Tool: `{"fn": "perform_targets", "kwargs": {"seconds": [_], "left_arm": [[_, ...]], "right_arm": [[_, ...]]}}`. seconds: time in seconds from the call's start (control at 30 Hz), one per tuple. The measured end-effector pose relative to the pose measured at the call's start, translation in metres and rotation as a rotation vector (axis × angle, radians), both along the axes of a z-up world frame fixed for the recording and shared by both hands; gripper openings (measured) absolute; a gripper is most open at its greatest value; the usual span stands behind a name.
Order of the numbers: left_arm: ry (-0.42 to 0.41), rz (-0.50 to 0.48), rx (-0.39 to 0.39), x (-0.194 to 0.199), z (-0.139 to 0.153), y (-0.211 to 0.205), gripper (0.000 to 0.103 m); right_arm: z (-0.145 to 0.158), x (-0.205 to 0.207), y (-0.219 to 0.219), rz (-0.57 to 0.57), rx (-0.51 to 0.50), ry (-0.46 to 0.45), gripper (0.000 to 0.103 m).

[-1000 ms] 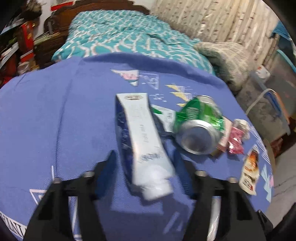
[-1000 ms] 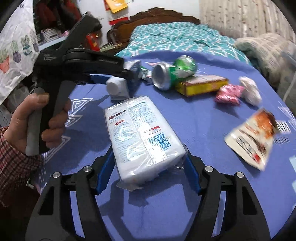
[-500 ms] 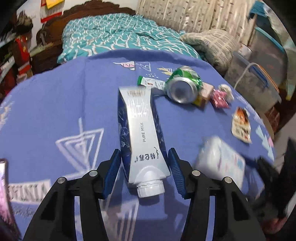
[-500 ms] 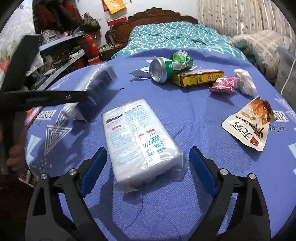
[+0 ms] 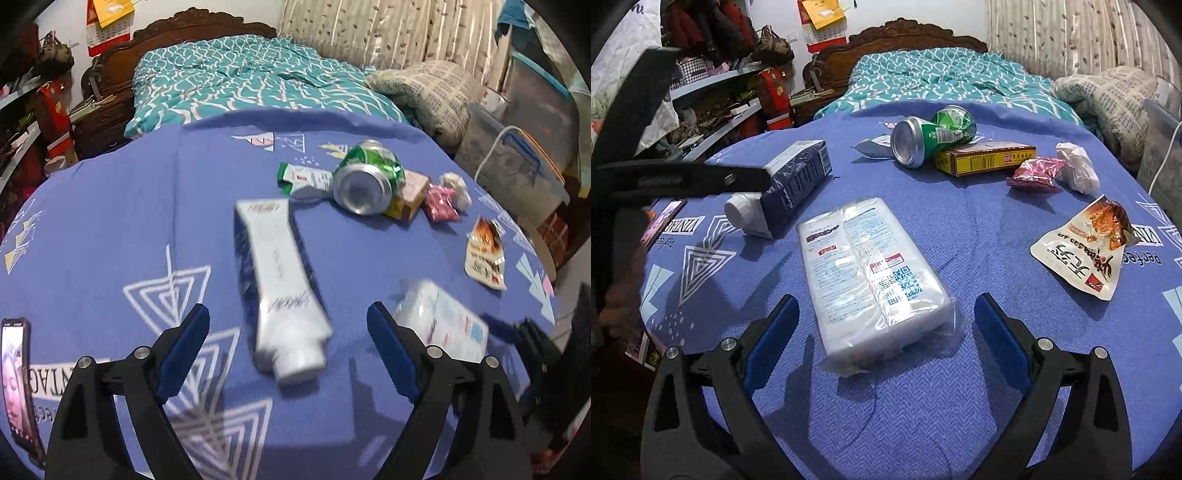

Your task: Collect trash

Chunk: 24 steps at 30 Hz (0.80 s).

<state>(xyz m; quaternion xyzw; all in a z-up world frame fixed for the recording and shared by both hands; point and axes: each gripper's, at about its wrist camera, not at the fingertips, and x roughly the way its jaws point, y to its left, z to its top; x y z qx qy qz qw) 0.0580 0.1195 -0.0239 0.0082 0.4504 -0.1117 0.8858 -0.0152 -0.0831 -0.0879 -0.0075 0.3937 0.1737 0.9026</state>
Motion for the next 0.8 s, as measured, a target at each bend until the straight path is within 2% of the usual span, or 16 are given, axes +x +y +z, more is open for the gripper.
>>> {"fn": "perform_targets", "kwargs": {"seconds": [0.23,0.43,0.5,0.53,0.67,0.8], "left_arm": [[0.019,0.048,0.061,0.022,-0.021,-0.004,0.082],[0.053,0.055,0.068,0.023,-0.037,-0.001,0.070],[0.056,0.052,0.057,0.021,-0.038,0.001,0.069],[0.054,0.050,0.055,0.021,-0.038,0.001,0.068],[0.050,0.022,0.039,0.018,-0.036,-0.003,0.053],[0.035,0.015,0.059,0.013,-0.035,-0.010,0.053]], "right_arm": [[-0.004,-0.001,-0.002,-0.010,-0.004,0.007,0.095],[-0.007,0.002,-0.006,-0.019,0.006,0.015,0.095],[-0.007,0.002,-0.004,-0.015,0.003,0.011,0.085],[-0.006,0.002,-0.002,-0.009,-0.001,0.005,0.071],[-0.001,-0.002,0.002,0.008,-0.011,-0.022,0.066],[0.008,-0.009,-0.002,-0.011,-0.007,-0.063,0.066]]}}
